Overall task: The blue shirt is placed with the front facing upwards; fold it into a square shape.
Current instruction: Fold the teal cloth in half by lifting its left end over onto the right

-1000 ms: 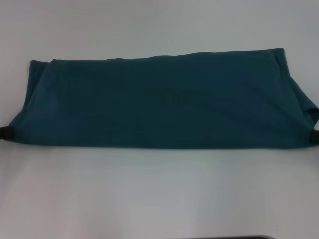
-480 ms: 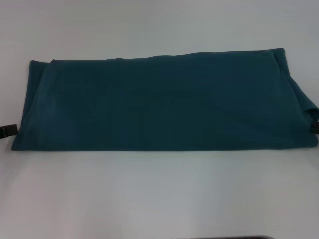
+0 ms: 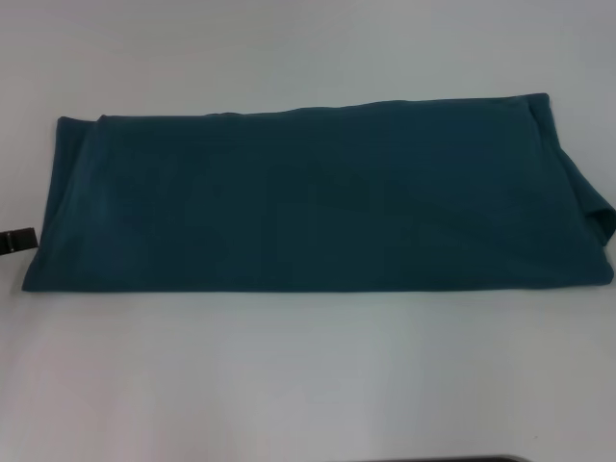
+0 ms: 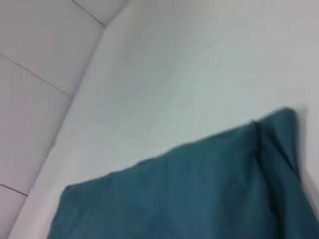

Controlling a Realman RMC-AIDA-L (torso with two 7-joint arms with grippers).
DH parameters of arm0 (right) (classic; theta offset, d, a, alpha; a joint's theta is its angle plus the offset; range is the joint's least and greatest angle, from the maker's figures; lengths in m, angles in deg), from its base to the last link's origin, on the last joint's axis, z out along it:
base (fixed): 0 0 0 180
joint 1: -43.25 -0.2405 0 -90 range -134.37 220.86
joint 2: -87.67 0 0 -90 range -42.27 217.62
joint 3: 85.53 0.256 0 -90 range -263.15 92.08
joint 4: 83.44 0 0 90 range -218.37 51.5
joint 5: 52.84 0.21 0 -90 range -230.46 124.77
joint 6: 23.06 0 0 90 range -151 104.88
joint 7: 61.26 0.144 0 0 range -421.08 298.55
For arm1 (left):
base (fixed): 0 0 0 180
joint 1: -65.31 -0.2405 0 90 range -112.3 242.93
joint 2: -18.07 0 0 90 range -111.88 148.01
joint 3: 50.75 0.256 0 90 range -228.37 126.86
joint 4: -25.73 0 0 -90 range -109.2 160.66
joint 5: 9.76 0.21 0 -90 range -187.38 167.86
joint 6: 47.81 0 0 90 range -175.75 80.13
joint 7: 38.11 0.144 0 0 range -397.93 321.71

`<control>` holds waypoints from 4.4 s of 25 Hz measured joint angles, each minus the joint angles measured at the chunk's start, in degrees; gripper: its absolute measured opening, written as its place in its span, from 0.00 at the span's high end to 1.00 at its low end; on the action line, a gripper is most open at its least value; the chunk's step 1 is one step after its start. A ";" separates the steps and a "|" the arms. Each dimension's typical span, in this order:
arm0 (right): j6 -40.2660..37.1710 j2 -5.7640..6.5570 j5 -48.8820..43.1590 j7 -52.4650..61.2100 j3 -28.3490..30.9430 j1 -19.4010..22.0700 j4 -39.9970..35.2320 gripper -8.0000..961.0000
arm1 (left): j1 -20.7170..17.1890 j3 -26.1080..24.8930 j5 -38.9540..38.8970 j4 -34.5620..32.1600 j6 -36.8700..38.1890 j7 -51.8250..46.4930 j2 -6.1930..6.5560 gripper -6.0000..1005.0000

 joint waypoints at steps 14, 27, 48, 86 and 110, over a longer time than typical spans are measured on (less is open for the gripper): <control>2.32 -1.11 2.17 -5.22 -0.53 -2.62 0.69 0.08 | 0.00 -4.44 -0.31 0.16 2.39 -0.86 0.18 0.32; 2.53 -1.20 2.42 -4.69 0.03 -3.41 0.73 0.03 | 0.05 -3.78 4.52 -2.50 3.24 -3.73 1.78 0.31; 2.81 -0.59 2.46 -3.23 0.09 -3.88 0.23 0.03 | 4.91 -3.41 11.89 -8.47 2.44 -6.35 2.23 0.31; 2.67 -0.32 2.46 -1.72 0.88 -3.46 0.11 0.03 | 13.30 -1.51 14.45 -10.60 1.08 -7.43 2.64 0.31; 2.45 -0.32 2.46 -1.72 0.88 -3.68 0.11 0.03 | 14.28 -0.59 14.87 -10.36 -2.04 -7.09 2.52 0.32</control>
